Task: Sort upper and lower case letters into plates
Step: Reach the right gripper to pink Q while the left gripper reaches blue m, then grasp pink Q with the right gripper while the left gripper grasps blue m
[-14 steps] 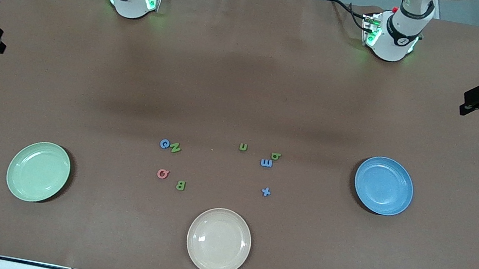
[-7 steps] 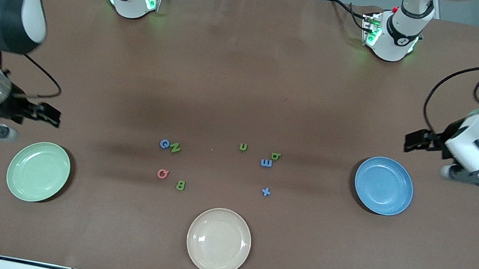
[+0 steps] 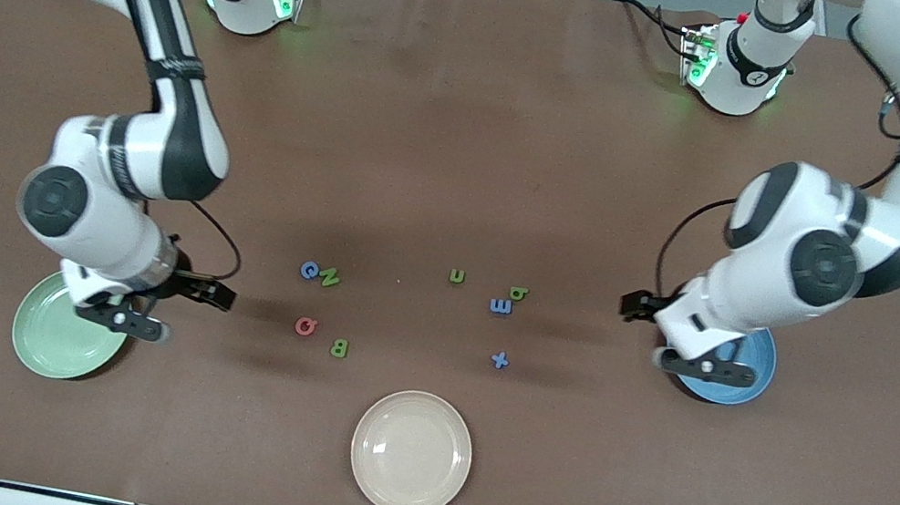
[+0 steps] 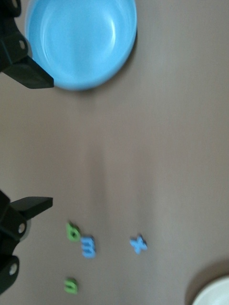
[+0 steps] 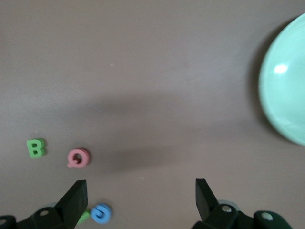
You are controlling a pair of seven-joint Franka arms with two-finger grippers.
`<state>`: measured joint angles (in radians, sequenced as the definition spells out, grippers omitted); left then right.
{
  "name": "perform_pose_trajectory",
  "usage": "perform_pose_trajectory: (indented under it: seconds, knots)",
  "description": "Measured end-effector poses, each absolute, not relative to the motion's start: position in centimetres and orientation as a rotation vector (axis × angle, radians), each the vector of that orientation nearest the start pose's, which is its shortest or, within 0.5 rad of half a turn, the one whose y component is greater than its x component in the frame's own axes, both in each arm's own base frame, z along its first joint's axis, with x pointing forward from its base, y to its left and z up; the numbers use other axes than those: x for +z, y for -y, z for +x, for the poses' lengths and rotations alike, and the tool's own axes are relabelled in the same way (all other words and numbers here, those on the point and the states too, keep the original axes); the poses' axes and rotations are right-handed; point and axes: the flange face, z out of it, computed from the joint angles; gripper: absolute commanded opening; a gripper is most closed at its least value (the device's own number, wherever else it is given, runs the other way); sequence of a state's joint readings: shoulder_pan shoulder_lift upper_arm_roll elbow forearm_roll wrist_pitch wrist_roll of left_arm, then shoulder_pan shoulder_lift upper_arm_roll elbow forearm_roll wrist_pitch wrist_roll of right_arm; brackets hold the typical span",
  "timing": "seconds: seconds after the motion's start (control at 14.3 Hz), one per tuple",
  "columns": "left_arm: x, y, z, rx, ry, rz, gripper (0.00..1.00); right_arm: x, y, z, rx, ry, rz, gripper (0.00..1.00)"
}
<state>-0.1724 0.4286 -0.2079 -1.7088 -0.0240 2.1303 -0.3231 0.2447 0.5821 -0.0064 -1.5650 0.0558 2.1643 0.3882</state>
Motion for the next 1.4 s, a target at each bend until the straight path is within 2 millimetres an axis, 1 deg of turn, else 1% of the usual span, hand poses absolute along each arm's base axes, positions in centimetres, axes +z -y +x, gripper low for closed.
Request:
perform_pose_trajectory:
  seconds: [0.07,0.14,0.28,0.35,0.42,0.49,0.56,0.63,0.77,0.91,1.05,1.19,1.4]
  knots:
    - [32.6,25.9,61.7,0.022,-0.032,-3.244,0.98,29.0,-18.6,67.7,-0.008,-0.303,-3.080,1.00]
    - [30.7,28.0,61.6,-0.002,-0.028,-3.243,0.93,27.6,-20.1,67.4,-0.013,-0.317,-3.078,1.00]
    - [27.4,31.9,61.3,0.003,0.027,-3.245,0.90,25.0,-22.2,67.2,-0.052,-0.310,-3.070,1.00]
    - [26.3,33.7,61.2,0.010,0.071,-3.241,0.88,23.8,-22.7,67.3,-0.077,-0.303,-3.064,1.00]
    - [25.3,35.4,61.0,0.011,0.097,-3.234,0.82,22.7,-23.0,67.4,-0.098,-0.299,-3.060,1.00]
    - [24.5,36.8,60.7,0.012,0.104,-3.226,0.78,21.7,-23.2,67.5,-0.115,-0.295,-3.056,1.00]
    - [23.7,37.8,60.3,0.020,0.101,-3.222,0.77,21.0,-23.7,67.6,-0.123,-0.286,-3.054,1.00]
    - [23.1,38.4,60.0,0.030,0.093,-3.219,0.76,20.4,-24.4,67.6,-0.124,-0.271,-3.055,1.00]
    - [21.9,39.0,59.6,0.051,0.080,-3.213,0.70,20.0,-25.9,67.5,-0.127,-0.240,-3.057,0.97]
    - [21.1,39.4,59.4,0.065,0.085,-3.209,0.69,19.7,-26.7,67.1,-0.120,-0.220,-3.061,0.89]
    - [20.4,40.5,59.0,0.073,0.113,-3.208,0.69,19.2,-27.3,66.8,-0.111,-0.206,-3.066,0.79]
    - [19.4,41.7,58.4,0.083,0.113,-3.202,0.69,18.7,-27.5,66.6,-0.102,-0.198,-3.073,0.66]
    - [17.9,42.0,58.1,0.095,0.102,-3.188,0.64,18.2,-27.5,66.4,-0.095,-0.194,-3.078,0.45]
